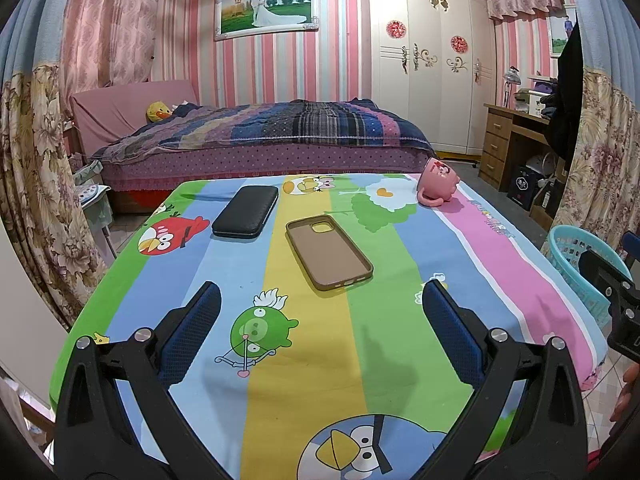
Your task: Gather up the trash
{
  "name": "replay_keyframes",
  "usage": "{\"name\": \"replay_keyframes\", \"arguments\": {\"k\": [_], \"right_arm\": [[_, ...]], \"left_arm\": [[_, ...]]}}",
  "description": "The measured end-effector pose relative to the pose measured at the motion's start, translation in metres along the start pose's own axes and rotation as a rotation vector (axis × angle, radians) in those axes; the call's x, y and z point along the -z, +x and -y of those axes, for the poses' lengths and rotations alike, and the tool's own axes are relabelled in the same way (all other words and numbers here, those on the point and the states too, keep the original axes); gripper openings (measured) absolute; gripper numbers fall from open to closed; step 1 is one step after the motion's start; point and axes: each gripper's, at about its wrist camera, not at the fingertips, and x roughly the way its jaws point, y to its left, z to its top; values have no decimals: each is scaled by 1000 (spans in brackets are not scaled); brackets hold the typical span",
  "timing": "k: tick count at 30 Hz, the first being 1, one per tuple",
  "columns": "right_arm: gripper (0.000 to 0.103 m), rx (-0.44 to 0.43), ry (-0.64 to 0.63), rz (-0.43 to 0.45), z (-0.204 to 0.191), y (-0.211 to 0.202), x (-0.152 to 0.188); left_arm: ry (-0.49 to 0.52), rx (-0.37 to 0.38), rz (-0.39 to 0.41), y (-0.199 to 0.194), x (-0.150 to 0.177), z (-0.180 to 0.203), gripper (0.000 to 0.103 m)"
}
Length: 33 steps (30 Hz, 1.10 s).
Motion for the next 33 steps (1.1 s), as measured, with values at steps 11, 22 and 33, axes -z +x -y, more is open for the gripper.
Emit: {"name": "replay_keyframes", "arguments": {"k": [11, 22, 33], "right_arm": [[98, 0, -1, 1, 0, 0, 0], [98, 0, 0, 1, 3, 0, 0], [98, 1, 0, 2, 2, 0, 1]], "left_arm": [[0, 0, 0, 0, 0, 0, 97], [7, 2, 1, 0, -2, 1, 97], [6, 3, 1, 0, -1, 1, 97]]}}
